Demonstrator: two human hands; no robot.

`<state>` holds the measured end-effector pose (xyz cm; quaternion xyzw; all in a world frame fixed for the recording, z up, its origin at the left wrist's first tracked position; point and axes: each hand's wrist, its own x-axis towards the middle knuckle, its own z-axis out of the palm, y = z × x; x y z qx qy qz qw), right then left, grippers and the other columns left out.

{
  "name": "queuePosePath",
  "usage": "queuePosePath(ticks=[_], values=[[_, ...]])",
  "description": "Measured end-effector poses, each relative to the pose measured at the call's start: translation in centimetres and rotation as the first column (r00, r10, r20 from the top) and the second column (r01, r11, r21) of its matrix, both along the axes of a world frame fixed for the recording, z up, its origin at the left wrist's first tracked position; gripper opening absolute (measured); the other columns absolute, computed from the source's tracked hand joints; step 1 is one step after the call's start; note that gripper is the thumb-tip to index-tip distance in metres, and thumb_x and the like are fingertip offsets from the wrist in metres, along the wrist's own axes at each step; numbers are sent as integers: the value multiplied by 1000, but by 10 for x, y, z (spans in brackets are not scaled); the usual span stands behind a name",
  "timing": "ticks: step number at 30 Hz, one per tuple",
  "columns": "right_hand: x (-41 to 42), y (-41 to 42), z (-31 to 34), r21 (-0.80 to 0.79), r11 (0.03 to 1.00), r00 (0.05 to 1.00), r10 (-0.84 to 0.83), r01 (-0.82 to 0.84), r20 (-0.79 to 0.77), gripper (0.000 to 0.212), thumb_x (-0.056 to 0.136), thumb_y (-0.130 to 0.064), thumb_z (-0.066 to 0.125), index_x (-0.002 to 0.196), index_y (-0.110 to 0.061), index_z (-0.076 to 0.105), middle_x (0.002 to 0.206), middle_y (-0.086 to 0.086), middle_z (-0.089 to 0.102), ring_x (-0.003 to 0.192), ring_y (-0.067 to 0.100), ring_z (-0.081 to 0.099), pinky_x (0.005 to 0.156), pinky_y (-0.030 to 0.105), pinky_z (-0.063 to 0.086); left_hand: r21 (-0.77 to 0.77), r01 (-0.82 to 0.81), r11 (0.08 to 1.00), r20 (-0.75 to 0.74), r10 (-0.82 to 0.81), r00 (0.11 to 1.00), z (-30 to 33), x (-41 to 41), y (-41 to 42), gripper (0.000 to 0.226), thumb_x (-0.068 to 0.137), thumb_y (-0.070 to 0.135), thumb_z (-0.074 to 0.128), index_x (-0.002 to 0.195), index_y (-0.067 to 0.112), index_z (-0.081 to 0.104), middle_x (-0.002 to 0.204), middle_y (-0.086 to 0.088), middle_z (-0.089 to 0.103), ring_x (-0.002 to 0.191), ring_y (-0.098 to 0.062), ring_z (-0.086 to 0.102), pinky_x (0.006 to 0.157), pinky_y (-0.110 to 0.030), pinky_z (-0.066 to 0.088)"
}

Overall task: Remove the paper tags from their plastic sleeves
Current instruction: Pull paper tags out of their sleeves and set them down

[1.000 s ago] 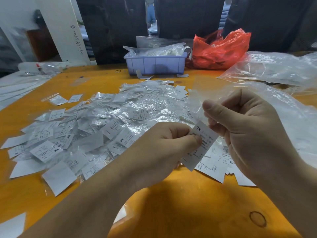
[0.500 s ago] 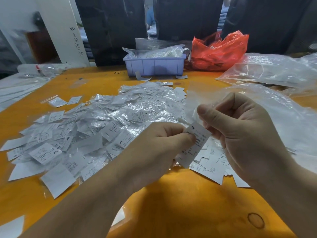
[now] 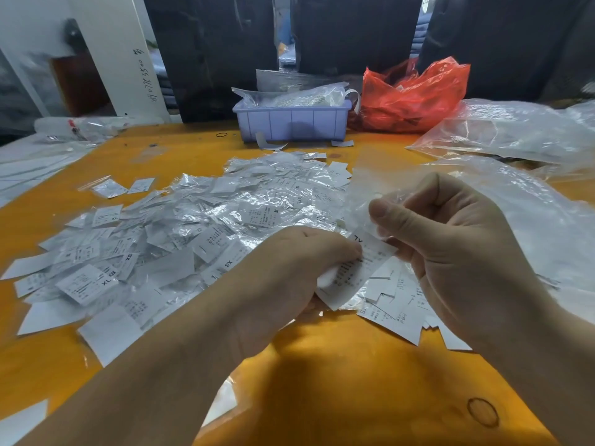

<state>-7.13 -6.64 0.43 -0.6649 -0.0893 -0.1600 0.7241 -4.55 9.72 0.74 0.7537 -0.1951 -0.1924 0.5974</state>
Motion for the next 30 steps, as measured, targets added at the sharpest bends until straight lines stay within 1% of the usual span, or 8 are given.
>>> queuePosePath(ticks=[4,8,13,17,19,22,25,30], values=[[0,1,1,52,999,1000,-5,5,-6,23,59,-28,76,59,-18,55,66,4,61,62,18,61,61,27,54,19,30,999,1,-30,1000,2,-1,-2,28,71,36,55,65,8,53,53,0,45,41,-7,39,40,-12,31],[0,0,2,51,999,1000,7,-6,-10,22,59,-28,76,57,-20,56,67,3,62,62,18,61,58,23,51,11,11,1000,-55,-11,998,0,-3,-1,48,72,34,57,70,-13,45,64,-15,39,52,-21,30,42,-24,23],[0,1,2,42,999,1000,25,-24,-19,29,57,-30,77,63,-13,53,63,2,61,61,16,63,60,25,54,0,-19,1000,-60,19,998,2,-4,-1,30,71,36,57,62,8,54,54,-5,39,43,-16,34,41,-20,27],[1,1,2,62,995,996,75,-72,-39,27,56,-26,77,61,-14,53,66,4,63,64,20,67,60,28,54,-43,-40,998,-55,37,998,4,-5,0,26,73,36,57,64,12,59,50,3,41,42,-11,37,40,-18,29],[1,1,3,67,994,994,94,-90,-53,27,55,-25,77,60,-14,53,68,7,63,67,23,69,60,30,54,-58,-24,998,-37,22,999,3,-5,0,26,84,32,61,65,14,59,47,9,44,40,-6,40,40,-14,32],[1,0,4,67,994,993,95,-90,-74,26,57,-24,75,61,-13,53,72,11,63,70,25,69,61,33,55,-71,-1,997,11,2,1000,0,-4,1,33,98,20,50,69,16,65,46,17,49,39,3,44,40,-7,33],[1,-2,4,23,998,993,57,-55,-102,26,60,-24,73,63,-12,51,73,11,65,74,27,70,65,39,58,-49,-24,999,91,28,995,-2,-3,1,32,99,26,51,75,19,71,47,21,52,42,6,47,42,-5,33],[1,-3,4,-1,1000,991,30,-31,-132,26,60,-27,74,64,-12,52,66,8,64,66,21,63,57,26,53,15,-89,996,207,83,975,-8,1,2,37,86,49,46,90,22,72,52,17,48,47,0,42,51,-19,29]])
